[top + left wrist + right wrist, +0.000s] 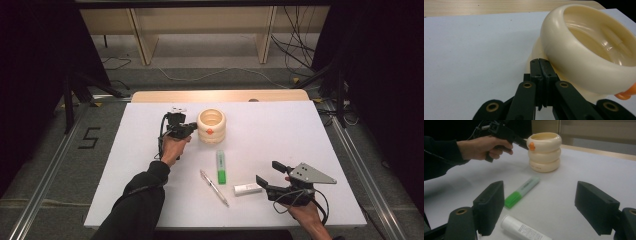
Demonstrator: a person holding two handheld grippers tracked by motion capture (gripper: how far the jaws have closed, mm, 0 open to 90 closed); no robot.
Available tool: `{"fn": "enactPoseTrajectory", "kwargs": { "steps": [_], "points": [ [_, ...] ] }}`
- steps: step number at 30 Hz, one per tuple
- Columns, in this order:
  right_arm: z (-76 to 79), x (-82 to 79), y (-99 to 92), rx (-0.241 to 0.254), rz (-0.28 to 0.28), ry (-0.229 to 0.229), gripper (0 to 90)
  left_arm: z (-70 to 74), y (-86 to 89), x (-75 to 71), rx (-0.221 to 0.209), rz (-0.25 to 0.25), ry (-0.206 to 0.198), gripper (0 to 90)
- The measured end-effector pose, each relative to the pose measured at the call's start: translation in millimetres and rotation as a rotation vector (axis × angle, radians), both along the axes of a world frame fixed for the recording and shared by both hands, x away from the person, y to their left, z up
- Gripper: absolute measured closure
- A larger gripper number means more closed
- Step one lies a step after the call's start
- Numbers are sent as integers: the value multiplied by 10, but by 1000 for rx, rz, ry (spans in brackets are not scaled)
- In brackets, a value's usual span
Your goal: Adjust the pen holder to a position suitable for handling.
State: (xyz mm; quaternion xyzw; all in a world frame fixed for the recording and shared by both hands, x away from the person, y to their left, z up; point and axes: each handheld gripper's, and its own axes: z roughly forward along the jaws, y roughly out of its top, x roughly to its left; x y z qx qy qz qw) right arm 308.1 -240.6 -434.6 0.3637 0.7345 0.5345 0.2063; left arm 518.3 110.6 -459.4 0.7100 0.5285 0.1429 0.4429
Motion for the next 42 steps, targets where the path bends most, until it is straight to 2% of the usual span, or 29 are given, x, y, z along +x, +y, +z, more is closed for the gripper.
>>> {"fn": "enactPoseTrajectory", "kwargs": {
  "steps": [7, 17, 22, 28, 31, 35, 38, 40, 42],
  "points": [
    [1, -2, 3, -5, 0, 2, 247, 1, -104, -15, 7, -32, -2, 892],
    [0, -2, 6, -2, 1, 1, 247, -3, -132, 6, -6, -19, -3, 892],
    [-2, -2, 12, -3, 4, 0, 247, 0, -167, 5, -8, -29, 0, 892],
    [-2, -3, 8, -2, 4, 1, 248, -2, -202, 20, 4, -35, 1, 892],
    [-4, -4, 8, -3, 3, 3, 248, 3, -192, 15, -4, -22, -1, 888],
    [-8, -4, 13, -2, 3, 6, 248, 20, -108, -20, -11, -21, -3, 821],
    [-7, -4, 8, 1, 3, 6, 248, 86, -5, -105, -16, -18, -27, 747],
    [-11, 1, 10, 3, 2, 6, 248, 146, 76, -152, -12, -36, -27, 729],
    [-12, 3, 11, 2, 3, 11, 248, 217, 124, -217, -16, -53, -33, 662]
  ]
}}
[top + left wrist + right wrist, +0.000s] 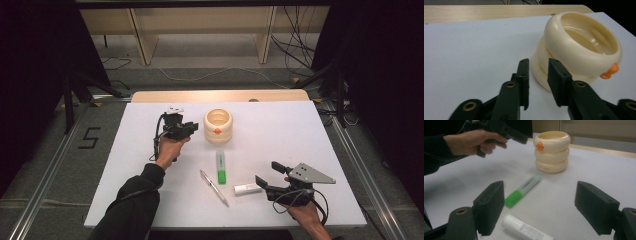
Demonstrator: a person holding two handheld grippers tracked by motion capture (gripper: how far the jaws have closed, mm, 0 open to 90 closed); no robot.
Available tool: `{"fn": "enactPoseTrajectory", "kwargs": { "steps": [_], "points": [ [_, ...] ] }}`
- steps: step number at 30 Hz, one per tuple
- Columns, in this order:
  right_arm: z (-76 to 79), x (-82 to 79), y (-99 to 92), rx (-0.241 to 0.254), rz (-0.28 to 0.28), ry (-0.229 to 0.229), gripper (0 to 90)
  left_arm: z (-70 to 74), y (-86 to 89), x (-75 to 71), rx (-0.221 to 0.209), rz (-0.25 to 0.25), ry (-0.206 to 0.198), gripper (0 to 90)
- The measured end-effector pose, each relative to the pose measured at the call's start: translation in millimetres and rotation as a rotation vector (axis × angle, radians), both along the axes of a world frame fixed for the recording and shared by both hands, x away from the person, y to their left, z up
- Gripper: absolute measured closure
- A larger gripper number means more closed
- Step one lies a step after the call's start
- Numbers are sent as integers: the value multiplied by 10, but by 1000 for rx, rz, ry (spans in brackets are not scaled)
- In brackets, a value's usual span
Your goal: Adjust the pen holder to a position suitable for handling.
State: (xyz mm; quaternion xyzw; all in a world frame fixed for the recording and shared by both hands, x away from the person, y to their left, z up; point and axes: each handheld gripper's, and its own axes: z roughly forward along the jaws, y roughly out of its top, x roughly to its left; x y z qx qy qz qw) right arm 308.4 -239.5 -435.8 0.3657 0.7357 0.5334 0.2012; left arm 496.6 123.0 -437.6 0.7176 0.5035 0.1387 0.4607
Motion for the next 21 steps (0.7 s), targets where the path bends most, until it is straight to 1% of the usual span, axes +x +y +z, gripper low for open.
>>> {"fn": "enactPoseTrajectory", "kwargs": {
  "steps": [2, 3, 4, 6, 9, 12, 16, 17, 21],
  "points": [
    [4, -3, 7, -4, 0, -3, 248, 61, 33, -76, 1, -35, -9, 595],
    [5, -5, 8, -5, 2, -3, 248, 86, 47, -117, 3, -45, -14, 565],
    [5, -7, 11, -7, 3, -2, 247, 107, 66, -159, 0, -52, -14, 516],
    [7, -9, 13, -6, 3, -1, 247, 144, 95, -235, -25, -70, -14, 501],
    [9, -15, 21, -9, 5, 1, 247, 184, 109, -352, -18, -109, -22, 434],
    [6, -10, 24, -14, 9, -1, 246, 193, 109, -455, -18, -144, -27, 370],
    [1, -10, 19, -16, 10, 12, 244, 187, 127, -592, -15, -172, -30, 327],
    [2, -10, 15, -16, 11, 8, 245, 190, 136, -618, -11, -177, -33, 319],
    [-2, -5, 13, -15, 12, 10, 245, 202, 174, -710, -22, -182, -50, 304]
  ]
}}
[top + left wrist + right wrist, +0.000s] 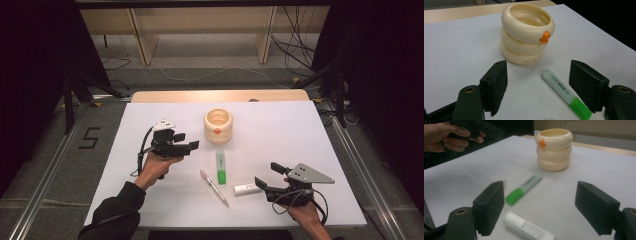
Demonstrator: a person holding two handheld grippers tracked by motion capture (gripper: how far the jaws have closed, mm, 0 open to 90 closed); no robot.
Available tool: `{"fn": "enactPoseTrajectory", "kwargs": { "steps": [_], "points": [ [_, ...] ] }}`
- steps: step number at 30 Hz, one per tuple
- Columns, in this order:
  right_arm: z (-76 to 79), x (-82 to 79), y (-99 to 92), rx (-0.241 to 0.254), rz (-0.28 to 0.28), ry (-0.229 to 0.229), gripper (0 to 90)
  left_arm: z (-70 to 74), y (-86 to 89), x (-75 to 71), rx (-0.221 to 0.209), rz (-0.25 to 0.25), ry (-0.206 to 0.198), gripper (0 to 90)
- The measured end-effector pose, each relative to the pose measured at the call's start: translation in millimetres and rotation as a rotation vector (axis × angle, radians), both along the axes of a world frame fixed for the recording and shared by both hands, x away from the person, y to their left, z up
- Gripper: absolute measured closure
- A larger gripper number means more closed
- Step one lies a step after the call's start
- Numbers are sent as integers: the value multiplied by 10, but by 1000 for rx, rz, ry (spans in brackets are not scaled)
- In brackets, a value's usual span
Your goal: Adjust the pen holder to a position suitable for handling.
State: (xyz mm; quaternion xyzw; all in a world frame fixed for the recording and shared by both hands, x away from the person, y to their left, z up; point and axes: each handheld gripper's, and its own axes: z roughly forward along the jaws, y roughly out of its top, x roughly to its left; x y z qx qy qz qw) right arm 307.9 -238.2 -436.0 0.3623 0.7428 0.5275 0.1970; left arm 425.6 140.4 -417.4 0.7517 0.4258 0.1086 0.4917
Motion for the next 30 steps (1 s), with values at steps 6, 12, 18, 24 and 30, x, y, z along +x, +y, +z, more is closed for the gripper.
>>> {"fn": "enactPoseTrajectory", "kwargs": {
  "steps": [6, 12, 18, 24, 30],
  "points": [
    [6, -4, 21, -20, -11, 6, 244, -4, 66, -152, -25, 4, -8, 278],
    [34, -10, 79, -39, 10, 18, 238, 0, 104, -320, -31, -6, -36, 252],
    [72, -25, 179, -71, 37, 38, 224, -3, 117, -467, -17, -33, -84, 236],
    [109, 2, 248, -107, 76, 62, 219, -24, 129, -556, -26, -46, -82, 216],
    [199, 111, 266, -207, 165, 92, 209, -39, 153, -622, -30, -53, -82, 209]
  ]
}}
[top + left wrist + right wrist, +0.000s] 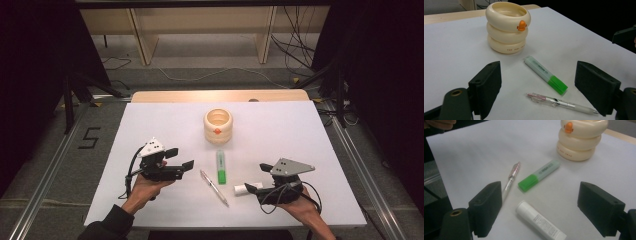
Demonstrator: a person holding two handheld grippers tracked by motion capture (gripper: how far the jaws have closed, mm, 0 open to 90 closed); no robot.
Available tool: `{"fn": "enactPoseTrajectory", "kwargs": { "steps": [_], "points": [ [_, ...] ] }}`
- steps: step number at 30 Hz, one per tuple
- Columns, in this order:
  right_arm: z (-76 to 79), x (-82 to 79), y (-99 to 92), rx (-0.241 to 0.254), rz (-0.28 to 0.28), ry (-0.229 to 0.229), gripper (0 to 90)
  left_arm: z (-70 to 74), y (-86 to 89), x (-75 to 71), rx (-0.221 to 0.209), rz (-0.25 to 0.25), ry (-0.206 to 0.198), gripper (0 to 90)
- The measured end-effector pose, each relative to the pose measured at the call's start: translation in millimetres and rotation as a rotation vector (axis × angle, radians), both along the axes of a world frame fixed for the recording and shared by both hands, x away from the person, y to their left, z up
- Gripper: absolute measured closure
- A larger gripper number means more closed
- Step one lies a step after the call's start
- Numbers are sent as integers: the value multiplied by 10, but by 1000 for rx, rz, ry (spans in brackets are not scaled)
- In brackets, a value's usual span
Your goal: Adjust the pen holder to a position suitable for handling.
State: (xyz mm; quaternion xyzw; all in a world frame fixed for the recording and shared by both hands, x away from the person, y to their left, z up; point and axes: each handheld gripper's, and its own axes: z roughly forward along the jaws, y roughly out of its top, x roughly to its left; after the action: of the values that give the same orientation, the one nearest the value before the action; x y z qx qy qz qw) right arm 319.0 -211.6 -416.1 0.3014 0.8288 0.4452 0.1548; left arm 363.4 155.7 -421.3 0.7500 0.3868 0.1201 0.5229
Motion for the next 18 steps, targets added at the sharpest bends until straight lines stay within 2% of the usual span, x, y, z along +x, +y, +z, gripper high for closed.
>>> {"fn": "enactPoseTrajectory", "kwargs": {
  "steps": [4, 6, 7, 11, 18],
  "points": [
    [19, 72, 42, -63, 51, 23, 209, 6, -2, -44, 2, -9, -16, 203],
    [12, 113, 96, -114, 84, 39, 209, 9, 4, -67, 5, -11, -20, 201],
    [12, 113, 96, -114, 84, 39, 209, 8, 9, -79, 2, -9, -21, 201],
    [-6, 157, 165, -168, 126, 66, 210, 6, 29, -121, 4, -12, -28, 200],
    [-68, 234, 240, -234, 157, 91, 217, 1, 69, -163, 10, -9, -30, 197]
  ]
}}
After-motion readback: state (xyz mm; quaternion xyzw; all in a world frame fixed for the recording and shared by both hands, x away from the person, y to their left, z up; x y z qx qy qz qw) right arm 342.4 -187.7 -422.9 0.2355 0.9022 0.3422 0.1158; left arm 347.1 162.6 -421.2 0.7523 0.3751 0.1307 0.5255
